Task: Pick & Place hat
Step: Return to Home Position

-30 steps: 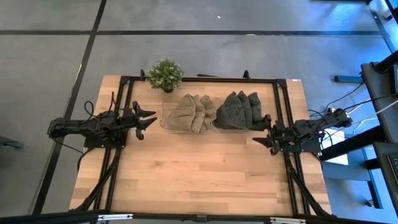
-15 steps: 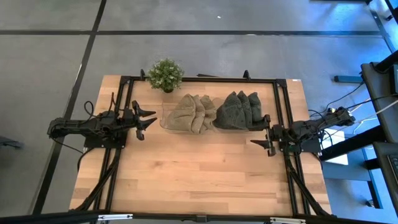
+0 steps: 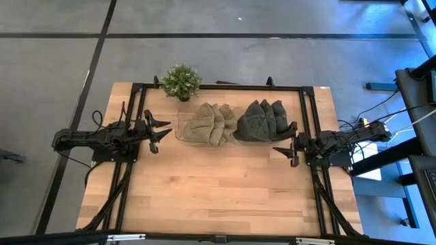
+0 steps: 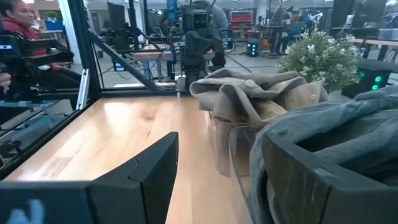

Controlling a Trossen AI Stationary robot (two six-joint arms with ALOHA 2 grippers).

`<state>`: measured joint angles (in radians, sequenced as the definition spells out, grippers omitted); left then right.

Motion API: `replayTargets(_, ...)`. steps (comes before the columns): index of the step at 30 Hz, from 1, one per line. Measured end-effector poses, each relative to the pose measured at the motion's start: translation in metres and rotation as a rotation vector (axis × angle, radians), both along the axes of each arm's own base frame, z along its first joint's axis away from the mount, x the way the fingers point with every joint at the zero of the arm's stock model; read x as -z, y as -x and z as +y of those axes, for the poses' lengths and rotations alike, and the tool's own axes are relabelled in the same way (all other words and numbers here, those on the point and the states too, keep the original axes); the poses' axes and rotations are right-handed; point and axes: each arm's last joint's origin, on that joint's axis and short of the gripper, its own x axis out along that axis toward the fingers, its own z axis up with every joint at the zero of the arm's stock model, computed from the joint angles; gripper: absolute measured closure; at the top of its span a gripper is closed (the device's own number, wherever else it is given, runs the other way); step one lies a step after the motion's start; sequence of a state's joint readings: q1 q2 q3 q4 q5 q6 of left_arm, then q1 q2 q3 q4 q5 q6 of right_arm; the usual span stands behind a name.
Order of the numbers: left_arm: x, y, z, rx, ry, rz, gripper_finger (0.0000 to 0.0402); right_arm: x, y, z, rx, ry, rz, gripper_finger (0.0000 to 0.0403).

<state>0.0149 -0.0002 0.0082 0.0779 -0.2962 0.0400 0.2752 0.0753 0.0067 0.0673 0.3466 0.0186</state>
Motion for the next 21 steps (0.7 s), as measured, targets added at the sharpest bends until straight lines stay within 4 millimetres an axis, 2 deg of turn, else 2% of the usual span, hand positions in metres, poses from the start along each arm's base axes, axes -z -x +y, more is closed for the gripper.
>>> replayTargets(7,0.0000,0.0000,-0.0001,0.002,0.000,0.000,0.0267,0.0000,0.0000,0.0000,0.000,0.075,0.005,0.0171)
replayTargets(21,0.0000,0.0000,0.0000,0.001,0.000,0.000,0.0267,0.0000,0.0000,0.0000,0.001,0.076,0.005,0.0171)
